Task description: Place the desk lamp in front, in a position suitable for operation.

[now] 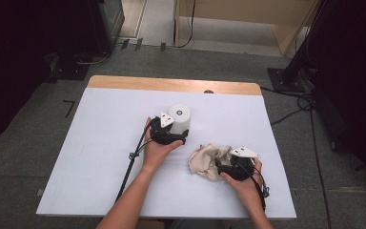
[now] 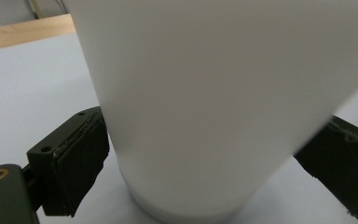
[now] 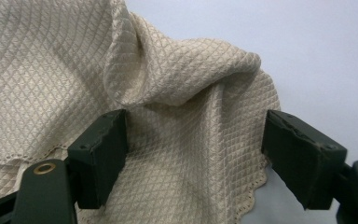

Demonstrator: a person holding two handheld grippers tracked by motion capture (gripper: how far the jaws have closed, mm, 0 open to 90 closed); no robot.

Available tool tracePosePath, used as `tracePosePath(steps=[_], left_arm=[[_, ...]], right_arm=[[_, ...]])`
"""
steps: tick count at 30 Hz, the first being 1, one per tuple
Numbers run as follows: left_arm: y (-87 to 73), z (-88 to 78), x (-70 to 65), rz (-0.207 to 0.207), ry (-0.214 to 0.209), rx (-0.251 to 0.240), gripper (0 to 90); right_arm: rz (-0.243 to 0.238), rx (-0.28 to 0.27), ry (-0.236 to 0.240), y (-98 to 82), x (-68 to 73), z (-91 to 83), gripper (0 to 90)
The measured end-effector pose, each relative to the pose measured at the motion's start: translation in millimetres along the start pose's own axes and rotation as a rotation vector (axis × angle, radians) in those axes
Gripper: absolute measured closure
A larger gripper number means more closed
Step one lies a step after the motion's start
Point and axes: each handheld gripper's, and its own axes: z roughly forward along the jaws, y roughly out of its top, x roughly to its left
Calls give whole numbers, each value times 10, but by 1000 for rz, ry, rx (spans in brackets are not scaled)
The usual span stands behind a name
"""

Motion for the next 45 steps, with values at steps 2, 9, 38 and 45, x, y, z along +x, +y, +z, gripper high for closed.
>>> tracePosePath(steps=[2,9,38,45], left_arm=[[13,36,-5,7,-1,-3,47],[18,96,-28,26,19,-17,65],[-186,-421,58,63,-13,-18,77],[-281,-611,98,61,-13,-15,77]], right_arm=[[-1,0,0,-1,0,0,221],[-2,-1,0,-2,-1,0,221],[-1,-2,0,-4,-1,1,221],[-1,-2,-1,-4,-1,0,221]])
